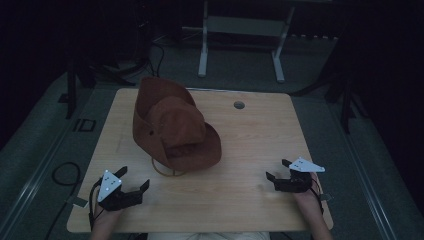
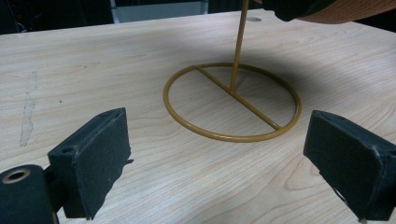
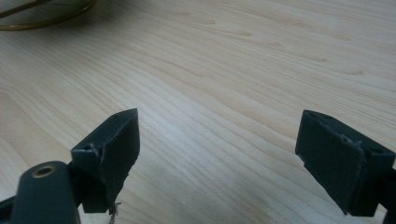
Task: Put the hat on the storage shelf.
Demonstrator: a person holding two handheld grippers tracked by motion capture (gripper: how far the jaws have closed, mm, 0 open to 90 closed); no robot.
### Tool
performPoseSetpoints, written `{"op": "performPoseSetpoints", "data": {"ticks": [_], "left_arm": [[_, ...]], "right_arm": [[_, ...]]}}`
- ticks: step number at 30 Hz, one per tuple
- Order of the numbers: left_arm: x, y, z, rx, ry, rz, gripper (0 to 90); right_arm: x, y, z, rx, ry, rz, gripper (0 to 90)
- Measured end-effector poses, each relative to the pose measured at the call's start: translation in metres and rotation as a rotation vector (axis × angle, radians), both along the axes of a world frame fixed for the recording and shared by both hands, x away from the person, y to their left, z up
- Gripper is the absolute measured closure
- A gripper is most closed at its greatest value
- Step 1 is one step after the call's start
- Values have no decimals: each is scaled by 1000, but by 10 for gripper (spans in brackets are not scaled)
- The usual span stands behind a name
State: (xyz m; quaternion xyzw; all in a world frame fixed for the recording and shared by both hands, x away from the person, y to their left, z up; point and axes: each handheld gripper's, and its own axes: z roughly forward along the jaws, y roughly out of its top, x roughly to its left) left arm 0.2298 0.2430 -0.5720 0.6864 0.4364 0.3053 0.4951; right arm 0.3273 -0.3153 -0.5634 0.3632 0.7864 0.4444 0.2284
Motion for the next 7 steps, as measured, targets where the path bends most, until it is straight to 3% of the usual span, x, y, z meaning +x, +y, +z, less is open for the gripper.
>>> {"op": "performPoseSetpoints", "data": {"ticks": [7], "left_arm": [[1, 0, 0, -1, -2, -1, 79]], "right_arm": [[1, -1, -2, 0, 1, -5, 138]]}}
